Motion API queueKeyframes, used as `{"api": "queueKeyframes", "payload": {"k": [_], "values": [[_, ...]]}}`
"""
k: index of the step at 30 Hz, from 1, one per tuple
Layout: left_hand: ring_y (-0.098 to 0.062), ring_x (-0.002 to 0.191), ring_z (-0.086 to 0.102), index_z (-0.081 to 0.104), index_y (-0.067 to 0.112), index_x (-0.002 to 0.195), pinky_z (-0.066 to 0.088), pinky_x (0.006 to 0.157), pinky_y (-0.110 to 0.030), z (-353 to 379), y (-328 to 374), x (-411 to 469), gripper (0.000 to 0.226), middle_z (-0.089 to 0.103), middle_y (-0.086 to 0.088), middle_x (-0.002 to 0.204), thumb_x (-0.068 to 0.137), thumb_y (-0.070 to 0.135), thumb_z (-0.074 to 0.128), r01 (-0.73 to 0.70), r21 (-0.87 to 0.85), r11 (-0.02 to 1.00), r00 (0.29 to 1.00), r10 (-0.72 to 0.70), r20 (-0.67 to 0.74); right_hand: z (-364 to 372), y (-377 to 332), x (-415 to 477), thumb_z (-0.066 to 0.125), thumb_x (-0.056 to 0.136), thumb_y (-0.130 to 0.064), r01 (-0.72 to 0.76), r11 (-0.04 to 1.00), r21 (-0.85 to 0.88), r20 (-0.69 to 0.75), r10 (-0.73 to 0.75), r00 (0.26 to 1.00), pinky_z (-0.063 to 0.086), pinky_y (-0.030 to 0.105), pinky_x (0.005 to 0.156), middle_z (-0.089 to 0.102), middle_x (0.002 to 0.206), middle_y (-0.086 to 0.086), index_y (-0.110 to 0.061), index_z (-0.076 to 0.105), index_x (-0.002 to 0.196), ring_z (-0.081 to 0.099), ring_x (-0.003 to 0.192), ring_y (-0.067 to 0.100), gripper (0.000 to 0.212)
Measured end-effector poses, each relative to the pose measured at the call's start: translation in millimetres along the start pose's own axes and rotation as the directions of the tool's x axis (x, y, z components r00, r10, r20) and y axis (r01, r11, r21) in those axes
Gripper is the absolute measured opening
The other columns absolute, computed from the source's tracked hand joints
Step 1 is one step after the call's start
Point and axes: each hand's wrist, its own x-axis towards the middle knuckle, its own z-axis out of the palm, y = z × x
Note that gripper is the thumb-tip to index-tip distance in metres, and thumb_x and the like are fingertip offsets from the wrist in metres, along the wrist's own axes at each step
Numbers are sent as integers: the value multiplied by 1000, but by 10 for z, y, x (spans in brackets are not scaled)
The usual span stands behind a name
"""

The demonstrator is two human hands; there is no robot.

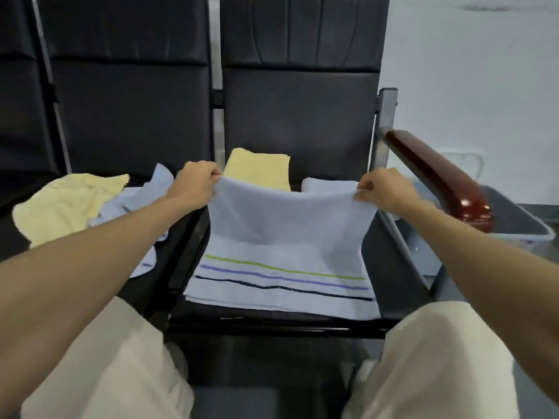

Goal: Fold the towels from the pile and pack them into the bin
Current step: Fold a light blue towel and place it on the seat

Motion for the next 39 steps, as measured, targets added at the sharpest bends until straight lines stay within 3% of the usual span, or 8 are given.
{"api": "queueKeyframes", "payload": {"k": [7, 10, 14, 22, 28, 32, 36, 39], "values": [[-20, 91, 53, 65, 6, 106, 45, 81, -35, 282, -258, -554, 19, 56, -2, 97, 100, 14, 49, -148, -30, 989, 985, 150, 88, 377, 28, -529, 62, 91, -37, 74, 997, -17, 51, -73, 996, 41, 33, 71, 64, 93, 4, -21, 70, 99, 58, 94, 30, 19], [-16, 90, 50, 65, 7, 106, 41, 81, -31, 315, -380, -754, 18, 51, 2, 96, 99, 15, 50, -177, -37, 983, 975, 181, 130, 366, -10, -782, 66, 87, -38, 165, 986, 24, 185, -166, 969, 50, 37, 75, 61, 81, -11, -28, 69, 86, 59, 86, 20, 10], [-18, 90, 55, 67, 7, 102, 40, 79, -28, 259, -435, -940, 14, 55, 0, 96, 96, 12, 55, -190, -90, 978, 968, 202, 150, 271, -80, -984, 73, 82, -38, 249, 968, 33, 289, -248, 925, 52, 32, 74, 65, 78, -11, -23, 73, 86, 57, 70, 5, 16], [-5, 85, 57, 61, 24, 96, 46, 73, -23, 113, -465, -1112, 9, 59, 9, 93, 95, 16, 57, -221, -117, 968, 925, 246, 289, 276, -132, -1175, 73, 80, -44, 255, 964, 70, 411, -261, 874, 54, 34, 79, 69, 88, -13, -28, 74, 87, 62, 81, 6, 17], [4, 83, 59, 74, 31, 88, 44, 78, -18, 227, -433, -1142, 14, 66, 21, 92, 90, 30, 60, -231, 47, 972, 779, 156, 608, 493, -165, -1367, 72, 80, -47, 222, 974, 35, 556, -204, 806, 50, 29, 76, 69, 89, -10, -26, 73, 86, 59, 81, 9, 22], [-3, 80, 61, 70, 37, 71, 49, 77, -26, 290, -441, -1056, 22, 70, 17, 82, 89, 33, 58, -128, 70, 989, 830, 68, 553, 533, -142, -1302, 53, 85, -65, 92, 994, -58, 476, -53, 878, 48, 35, 75, 66, 86, -2, -20, 66, 74, 57, 85, 17, 49], [-15, 90, 55, 64, 20, 96, 45, 77, -30, 456, -473, -945, 9, 65, -2, 105, 89, 24, 60, -4, 107, 994, 901, -43, 431, 696, -75, -1182, 55, 84, -64, -105, 968, -230, 381, 189, 905, 43, 34, 72, 56, 96, 2, -17, 50, 89, 54, 86, 24, 47], [-29, 95, 57, 56, -1, 113, 46, 80, -38, 600, -469, -874, 44, 58, -18, 114, 85, 31, 69, 200, 118, 973, 870, -232, 434, 830, -72, -1121, 67, 78, -58, -261, 950, -174, 360, 308, 881, 44, 33, 72, 58, 97, 5, -14, 49, 87, 55, 86, 25, 49]]}}
